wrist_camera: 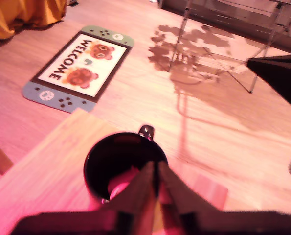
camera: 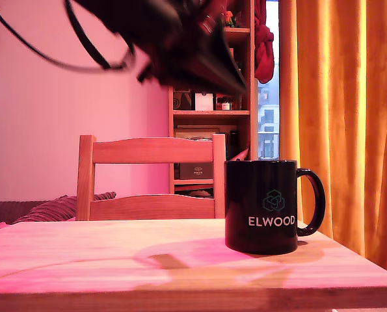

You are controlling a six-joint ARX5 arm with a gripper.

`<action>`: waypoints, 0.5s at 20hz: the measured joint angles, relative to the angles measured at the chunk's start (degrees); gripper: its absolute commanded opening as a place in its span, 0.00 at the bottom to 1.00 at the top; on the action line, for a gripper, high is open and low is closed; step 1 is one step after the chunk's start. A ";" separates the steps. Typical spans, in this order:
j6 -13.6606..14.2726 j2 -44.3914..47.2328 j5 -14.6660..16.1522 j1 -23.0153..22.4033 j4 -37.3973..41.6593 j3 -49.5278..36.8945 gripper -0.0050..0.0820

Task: Pick up the coffee capsules on the table and drop them inside the coffee cup

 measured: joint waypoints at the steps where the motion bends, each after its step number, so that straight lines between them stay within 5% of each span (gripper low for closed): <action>1: 0.74 -0.24 0.20 0.28 -0.59 0.00 0.03; 10: 2.91 -5.40 2.64 10.56 3.67 -5.20 0.03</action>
